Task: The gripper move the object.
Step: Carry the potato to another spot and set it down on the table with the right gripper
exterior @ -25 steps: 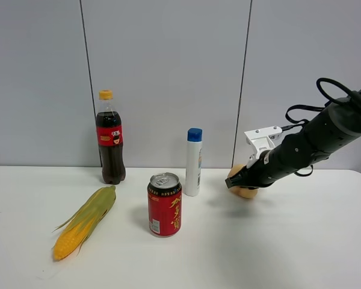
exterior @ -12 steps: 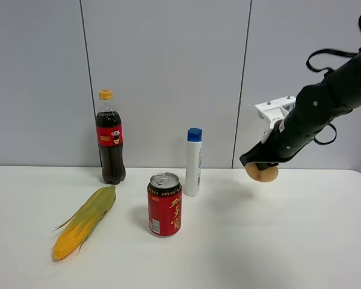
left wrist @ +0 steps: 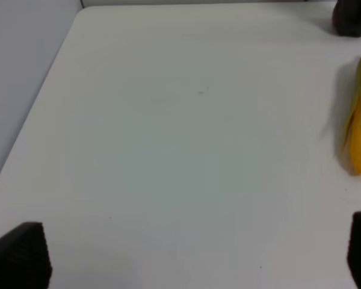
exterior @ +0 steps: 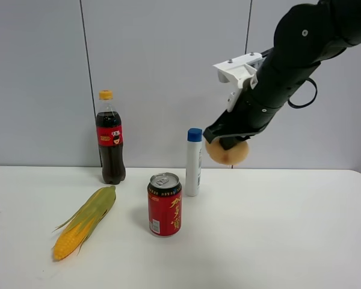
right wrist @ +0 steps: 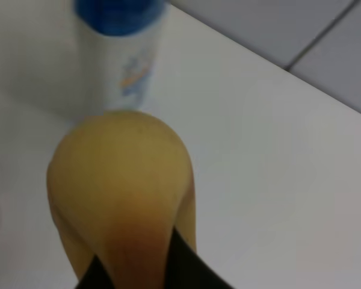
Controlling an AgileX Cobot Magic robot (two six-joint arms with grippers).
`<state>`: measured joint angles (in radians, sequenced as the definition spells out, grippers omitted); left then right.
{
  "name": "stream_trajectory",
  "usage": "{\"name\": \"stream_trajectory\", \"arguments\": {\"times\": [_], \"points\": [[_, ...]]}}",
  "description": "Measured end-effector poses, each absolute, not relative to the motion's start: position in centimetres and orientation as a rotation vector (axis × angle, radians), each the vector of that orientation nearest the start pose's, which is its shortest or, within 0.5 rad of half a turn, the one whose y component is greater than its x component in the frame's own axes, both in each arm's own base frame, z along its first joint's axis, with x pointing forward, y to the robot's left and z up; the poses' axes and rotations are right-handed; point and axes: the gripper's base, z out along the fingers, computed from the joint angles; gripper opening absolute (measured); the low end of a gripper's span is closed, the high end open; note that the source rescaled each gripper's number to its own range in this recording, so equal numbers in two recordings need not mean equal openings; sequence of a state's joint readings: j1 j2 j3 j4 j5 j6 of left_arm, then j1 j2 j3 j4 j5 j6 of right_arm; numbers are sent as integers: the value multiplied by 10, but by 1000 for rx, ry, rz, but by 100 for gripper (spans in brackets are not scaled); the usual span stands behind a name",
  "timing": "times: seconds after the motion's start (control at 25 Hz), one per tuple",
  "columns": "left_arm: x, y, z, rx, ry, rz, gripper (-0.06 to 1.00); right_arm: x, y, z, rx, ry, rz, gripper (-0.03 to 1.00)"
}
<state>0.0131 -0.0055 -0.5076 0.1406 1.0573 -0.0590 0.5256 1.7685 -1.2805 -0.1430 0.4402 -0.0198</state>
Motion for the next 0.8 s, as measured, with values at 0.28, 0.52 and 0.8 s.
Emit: {"name": "stream_trajectory", "arguments": {"times": [0.28,0.52,0.8], "points": [[-7,11,280,-80,2021,139,100,336,234,286,-803,2142,221,0],[-7,11,280,-80,2021,139,100,358,258,323,-780,2052,249,1],[-7,11,280,-80,2021,139,100,407,296,292,-840,2125,206,0]]}}
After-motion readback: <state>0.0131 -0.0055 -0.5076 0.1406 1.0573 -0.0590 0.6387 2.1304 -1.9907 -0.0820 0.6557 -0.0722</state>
